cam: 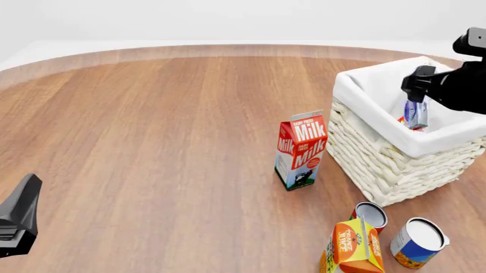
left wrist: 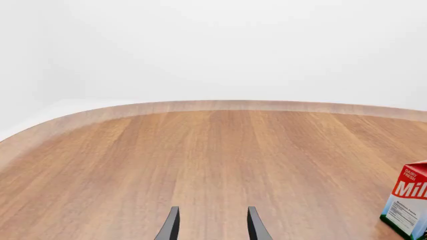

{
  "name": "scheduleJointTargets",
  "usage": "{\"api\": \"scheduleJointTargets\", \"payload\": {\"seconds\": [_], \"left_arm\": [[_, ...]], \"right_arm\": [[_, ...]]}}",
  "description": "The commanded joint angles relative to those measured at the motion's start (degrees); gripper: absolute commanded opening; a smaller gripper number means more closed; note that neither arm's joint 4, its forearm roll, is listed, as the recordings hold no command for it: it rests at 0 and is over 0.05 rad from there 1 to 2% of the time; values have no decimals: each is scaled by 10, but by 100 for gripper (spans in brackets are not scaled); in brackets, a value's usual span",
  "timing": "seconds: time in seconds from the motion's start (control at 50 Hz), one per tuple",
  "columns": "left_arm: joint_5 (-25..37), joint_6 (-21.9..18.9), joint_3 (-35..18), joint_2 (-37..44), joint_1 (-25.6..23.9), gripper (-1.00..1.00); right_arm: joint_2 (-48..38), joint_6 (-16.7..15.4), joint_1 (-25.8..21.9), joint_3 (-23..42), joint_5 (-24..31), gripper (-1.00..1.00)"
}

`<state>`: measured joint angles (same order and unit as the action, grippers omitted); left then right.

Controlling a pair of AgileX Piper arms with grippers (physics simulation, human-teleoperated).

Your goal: Pick up the cream cheese box and the butter, and put them in the basket.

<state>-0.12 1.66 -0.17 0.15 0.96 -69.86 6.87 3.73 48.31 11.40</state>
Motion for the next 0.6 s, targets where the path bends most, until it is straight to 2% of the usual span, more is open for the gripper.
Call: {"api": "scheduleJointTargets", "payload": {"seconds": [0.02, 0.3, 0.6], "left_arm": [[0, 0, 0, 0, 0, 100], [0, 0, 0, 0, 0, 100], [0, 0, 0, 0, 0, 100]], "right_arm": [[8, 6, -1, 8, 8, 100], [52, 23, -17, 65, 68, 100], [122, 21, -39, 83, 91, 100]]}}
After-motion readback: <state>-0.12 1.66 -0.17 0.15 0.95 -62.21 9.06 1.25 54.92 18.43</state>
